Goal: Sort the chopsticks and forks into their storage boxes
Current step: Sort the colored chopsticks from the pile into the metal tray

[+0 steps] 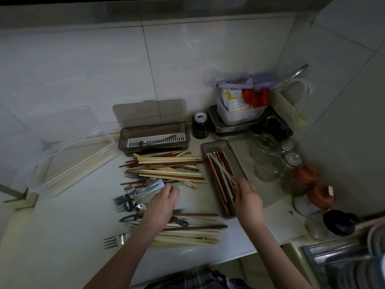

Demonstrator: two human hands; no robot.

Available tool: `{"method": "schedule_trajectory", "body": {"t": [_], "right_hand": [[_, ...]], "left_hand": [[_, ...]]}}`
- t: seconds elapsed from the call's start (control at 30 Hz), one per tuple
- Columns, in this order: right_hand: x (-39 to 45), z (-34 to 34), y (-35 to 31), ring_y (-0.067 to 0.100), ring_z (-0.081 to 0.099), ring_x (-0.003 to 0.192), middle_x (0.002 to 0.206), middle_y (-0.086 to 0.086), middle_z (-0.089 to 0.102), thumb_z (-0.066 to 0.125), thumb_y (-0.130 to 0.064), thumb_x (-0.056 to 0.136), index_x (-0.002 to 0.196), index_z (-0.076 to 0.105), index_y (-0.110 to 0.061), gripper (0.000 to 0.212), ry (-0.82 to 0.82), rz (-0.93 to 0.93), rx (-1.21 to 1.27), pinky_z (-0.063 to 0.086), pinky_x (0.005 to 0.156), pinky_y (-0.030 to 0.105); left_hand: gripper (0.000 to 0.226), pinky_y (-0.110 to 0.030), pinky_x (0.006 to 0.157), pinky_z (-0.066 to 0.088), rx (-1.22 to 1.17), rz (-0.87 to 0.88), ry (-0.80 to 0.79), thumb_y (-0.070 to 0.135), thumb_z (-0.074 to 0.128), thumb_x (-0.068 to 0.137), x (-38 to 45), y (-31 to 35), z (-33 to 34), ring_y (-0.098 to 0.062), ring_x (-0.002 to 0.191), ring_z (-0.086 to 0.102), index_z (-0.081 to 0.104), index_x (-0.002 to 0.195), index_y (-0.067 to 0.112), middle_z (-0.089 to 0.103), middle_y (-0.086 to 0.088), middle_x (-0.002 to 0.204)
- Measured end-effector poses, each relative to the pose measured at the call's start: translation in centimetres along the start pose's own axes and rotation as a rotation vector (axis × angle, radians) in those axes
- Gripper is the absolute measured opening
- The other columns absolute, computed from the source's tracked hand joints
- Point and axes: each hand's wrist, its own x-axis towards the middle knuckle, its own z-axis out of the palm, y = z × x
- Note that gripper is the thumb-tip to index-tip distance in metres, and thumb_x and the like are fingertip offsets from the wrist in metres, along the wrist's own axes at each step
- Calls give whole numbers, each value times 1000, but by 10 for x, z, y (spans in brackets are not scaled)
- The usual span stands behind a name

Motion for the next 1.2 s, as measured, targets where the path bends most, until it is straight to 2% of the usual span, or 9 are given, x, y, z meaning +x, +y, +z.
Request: {"method": "schedule_trajectory", "body": {"t": [0.13, 0.27, 0.37, 0.47, 0.6, 0.73, 0.83, 0.97, 1.2], "right_hand": [[9, -2, 7, 26, 61, 94, 125, 9, 51, 38, -2, 94, 138, 42, -24, 50, -103, 108, -110, 54, 82, 40], [7, 13, 10, 25, 60, 107, 130, 9, 53, 41, -3, 92, 138, 43, -24, 51, -332, 137, -224, 53, 89, 38], [9, 19, 10, 26, 62, 104, 124, 11, 59, 41, 0, 91, 133, 50, -17, 46, -389, 189, -328, 53, 87, 36], [7, 25, 0, 28, 52, 118, 141, 7, 46, 43, 2, 89, 130, 55, -16, 46, -192, 198, -209, 52, 90, 41], [-3, 42, -35, 30, 57, 104, 116, 10, 61, 56, 12, 78, 108, 66, -10, 39, 61, -116, -112, 51, 79, 34], [-8, 73, -70, 9, 53, 112, 130, -3, 52, 48, 0, 89, 126, 53, -26, 46, -361, -245, -80, 46, 92, 22], [-3, 102, -73, 12, 25, 141, 155, -1, 26, 47, -2, 91, 148, 27, -21, 63, -611, -277, -192, 20, 113, 24], [14, 119, -60, 12, 6, 146, 160, 1, 5, 39, -2, 91, 152, 5, -17, 72, -609, -282, -295, 4, 115, 22], [43, 135, -65, 17, 19, 144, 157, 2, 20, 43, -7, 91, 150, 20, -17, 65, -501, -363, -428, 10, 116, 28]], "left_hand": [[41, -26, 57, 48, -40, -93, -71, -2, 75, 59, -10, -17, 6, -18, 72, 61, 60, 92, 16, 57, -2, 95], [37, -28, 95, 39, -72, -93, -164, 7, 47, 88, -12, -25, 11, -16, 118, 45, 48, 122, 20, 52, 2, 124], [38, -27, 98, 38, -128, -113, -169, 11, 47, 90, -16, -31, 12, -13, 121, 43, 46, 126, 23, 51, 4, 128], [40, -27, 103, 35, -109, -115, -157, 13, 45, 91, -19, -42, 13, -12, 125, 41, 44, 130, 23, 48, 4, 133], [46, -28, 109, 29, -82, -185, -177, 18, 42, 94, -18, -56, 11, -13, 130, 37, 34, 139, 21, 40, 3, 143], [53, -30, 113, 23, -67, -179, -187, 21, 41, 95, -17, -64, 7, -15, 133, 34, 25, 145, 20, 35, 2, 147], [57, -31, 114, 18, -78, -179, -185, 20, 42, 94, -16, -71, 4, -16, 137, 27, 21, 147, 19, 29, 1, 151], [65, -33, 117, 11, -40, -156, -175, 21, 44, 94, -9, -86, 1, -17, 143, 14, 11, 150, 17, 12, 1, 157], [55, -37, 116, 10, -4, -72, -246, 24, 42, 95, 7, -109, -1, -18, 145, -1, 25, 147, 16, 1, -1, 158]]}}
